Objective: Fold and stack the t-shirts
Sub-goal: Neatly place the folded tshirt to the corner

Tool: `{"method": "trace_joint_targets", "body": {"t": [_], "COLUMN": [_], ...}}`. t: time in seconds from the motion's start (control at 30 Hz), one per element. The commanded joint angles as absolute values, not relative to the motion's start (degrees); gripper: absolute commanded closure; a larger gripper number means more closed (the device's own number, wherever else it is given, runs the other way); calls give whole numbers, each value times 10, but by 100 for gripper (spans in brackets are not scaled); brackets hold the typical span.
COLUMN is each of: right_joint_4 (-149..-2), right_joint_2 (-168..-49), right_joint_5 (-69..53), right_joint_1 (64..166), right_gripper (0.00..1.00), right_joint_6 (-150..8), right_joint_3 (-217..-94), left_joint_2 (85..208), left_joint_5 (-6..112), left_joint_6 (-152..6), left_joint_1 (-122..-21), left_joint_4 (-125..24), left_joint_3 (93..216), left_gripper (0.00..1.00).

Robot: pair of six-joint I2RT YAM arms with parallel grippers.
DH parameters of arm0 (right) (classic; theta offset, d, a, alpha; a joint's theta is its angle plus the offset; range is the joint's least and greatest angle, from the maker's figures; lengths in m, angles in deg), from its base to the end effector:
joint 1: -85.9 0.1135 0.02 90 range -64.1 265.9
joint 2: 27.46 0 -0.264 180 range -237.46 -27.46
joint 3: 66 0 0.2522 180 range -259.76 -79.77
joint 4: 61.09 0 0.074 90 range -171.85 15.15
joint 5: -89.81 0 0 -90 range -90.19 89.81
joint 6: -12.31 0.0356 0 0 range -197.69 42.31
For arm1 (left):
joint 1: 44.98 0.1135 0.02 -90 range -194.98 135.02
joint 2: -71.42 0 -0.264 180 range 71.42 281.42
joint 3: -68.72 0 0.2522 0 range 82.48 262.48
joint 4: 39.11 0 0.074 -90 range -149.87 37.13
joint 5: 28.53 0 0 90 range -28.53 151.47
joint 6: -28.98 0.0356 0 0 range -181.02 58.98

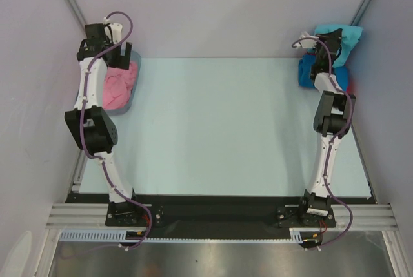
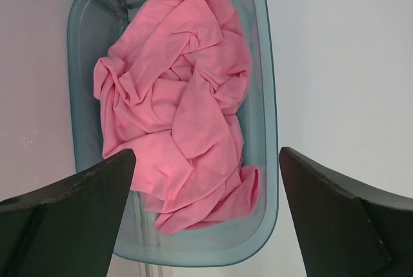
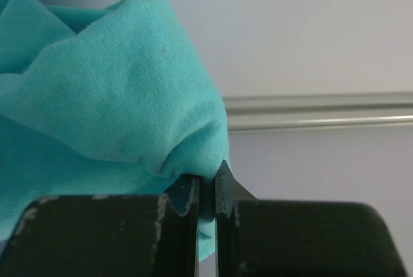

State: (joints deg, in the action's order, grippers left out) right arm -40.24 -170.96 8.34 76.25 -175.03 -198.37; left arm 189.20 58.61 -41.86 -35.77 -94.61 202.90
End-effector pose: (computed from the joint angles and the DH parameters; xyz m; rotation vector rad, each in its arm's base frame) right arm 0.5781 -0.1037 0.2403 -1.0158 1.2638 -1.6111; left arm 0.4642 0.0735 0.3492 0.2228 2.2496 0.2089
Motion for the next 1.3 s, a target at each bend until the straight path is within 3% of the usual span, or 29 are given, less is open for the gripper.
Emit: {"method": "trace_joint_targets", "body": {"t": [0.0,0.3,0.47,0.63,0.73,0.8,0.9,0.93,1.27], "right_joint_4": [-318,-291,-202,-164,-139,-152,-273,-368,-535], "right_joint_2": [-1655,-1624,-1739,-1793,-1734,-1690,-1571,-1544,-1389], "right_joint_5": [84,94,118,111,106,97,95,87,108], "right_joint_1": [765,765,764,773,775,773,776,779,826], "right_gripper": [100,100,100,100,100,100,100,100,100], "right_joint_6": [-1752,-1741,-1774,-1782,-1780,-1773,-1704,-1685,-1600], "right_joint_3": [-1994,-1873,-2061,-2157,-2035,-1883,-1700,-1675,-1459], "left_joint_2": [1892,1890,1895,1897,1894,1892,1888,1888,1883], "left_joint_5": [594,600,600,601,599,599,601,600,596], "left_joint_6": [-409,-406,-407,-406,-406,-403,-398,-397,-396], "left_joint_1": [-362,-362,-363,-369,-369,-369,-368,-368,-363], "left_joint_4": [-951,-952,-953,-954,-954,-954,-954,-956,-958], "left_joint_3": [2057,2050,2054,2052,2053,2053,2053,2053,2053], "left_gripper": [0,0,0,0,0,0,0,0,0]}}
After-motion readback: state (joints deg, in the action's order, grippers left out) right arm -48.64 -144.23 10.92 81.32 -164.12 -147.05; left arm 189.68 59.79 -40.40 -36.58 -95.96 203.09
